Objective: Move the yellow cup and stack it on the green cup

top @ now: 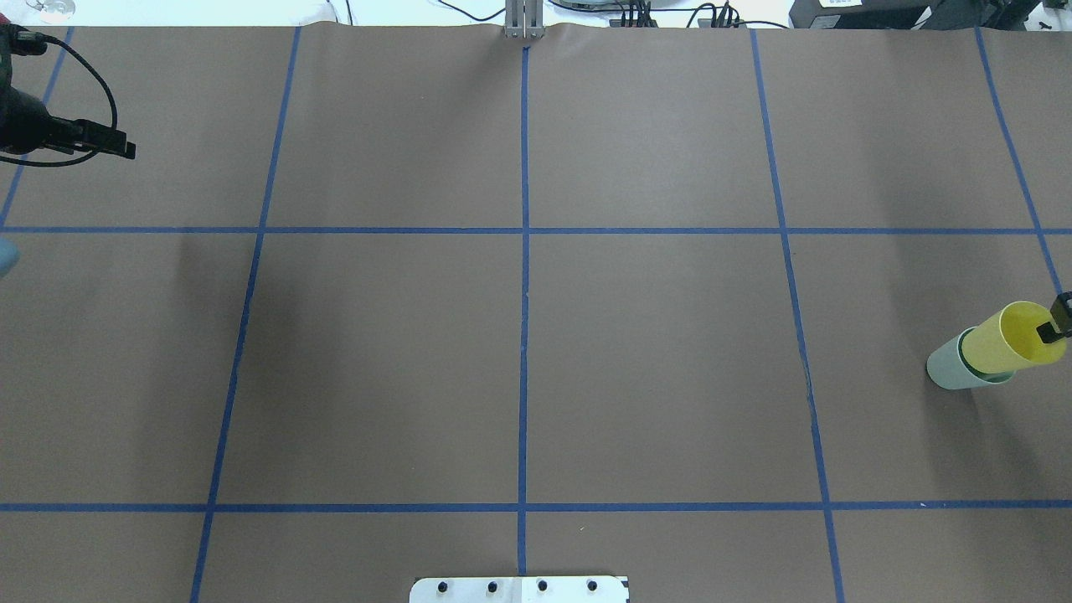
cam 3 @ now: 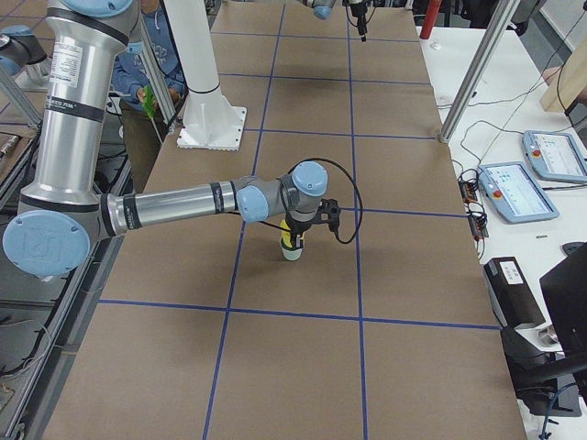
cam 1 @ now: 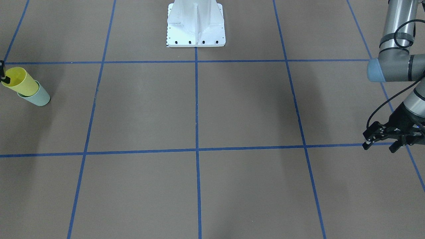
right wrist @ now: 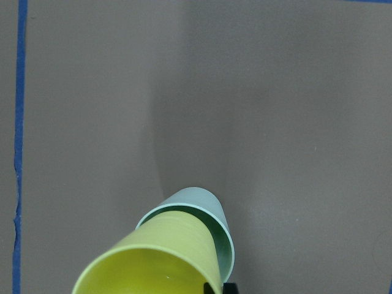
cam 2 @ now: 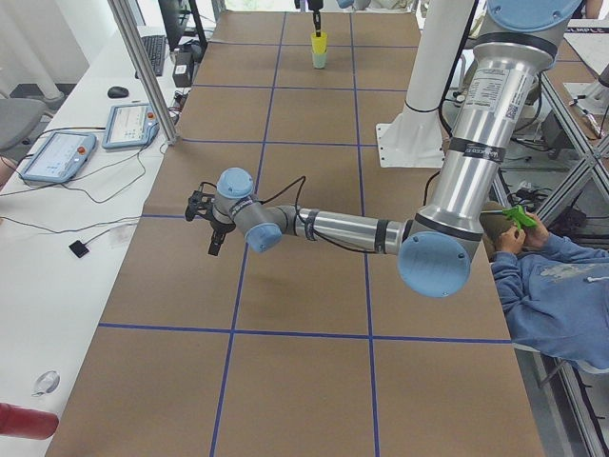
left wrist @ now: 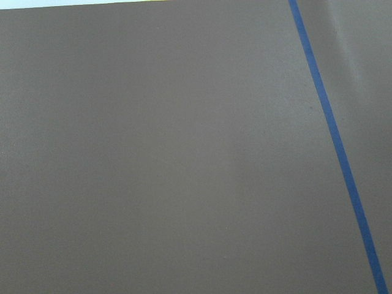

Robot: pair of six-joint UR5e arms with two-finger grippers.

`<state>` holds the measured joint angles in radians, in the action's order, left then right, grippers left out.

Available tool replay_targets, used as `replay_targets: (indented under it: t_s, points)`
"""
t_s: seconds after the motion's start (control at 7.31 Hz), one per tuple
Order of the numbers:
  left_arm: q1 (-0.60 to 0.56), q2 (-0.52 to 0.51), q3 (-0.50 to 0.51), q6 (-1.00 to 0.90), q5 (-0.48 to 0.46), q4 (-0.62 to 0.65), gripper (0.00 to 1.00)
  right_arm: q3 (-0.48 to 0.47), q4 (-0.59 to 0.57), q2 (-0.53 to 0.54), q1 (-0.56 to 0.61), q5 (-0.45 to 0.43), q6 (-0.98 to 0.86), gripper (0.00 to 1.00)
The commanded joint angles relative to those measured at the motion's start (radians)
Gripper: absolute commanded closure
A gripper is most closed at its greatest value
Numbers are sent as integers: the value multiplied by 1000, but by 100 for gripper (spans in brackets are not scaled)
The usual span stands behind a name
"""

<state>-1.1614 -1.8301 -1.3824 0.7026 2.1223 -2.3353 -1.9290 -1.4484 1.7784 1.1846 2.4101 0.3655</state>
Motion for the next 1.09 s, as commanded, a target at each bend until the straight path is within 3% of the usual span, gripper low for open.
replay_targets:
  t_s: [0.0,0.14,0.55,0.82,0.96]
  points:
    - [-3,-1,-1,0,2,2,0,4,0,3,-2,-3,-2,48]
    - [-38,-9,-7,-8,51,49,0,4,5,6,0,-6,-2,1]
    - [-131,2,-35,-208,70,164,0,-2,25,-4,9,-20,-3,0]
    - [-243,90,-87,-432,80,296,0,1,51,-10,62,-55,-2,0]
    - [-268,156,-139,-475,106,354,0,10,34,-69,94,-58,10,1]
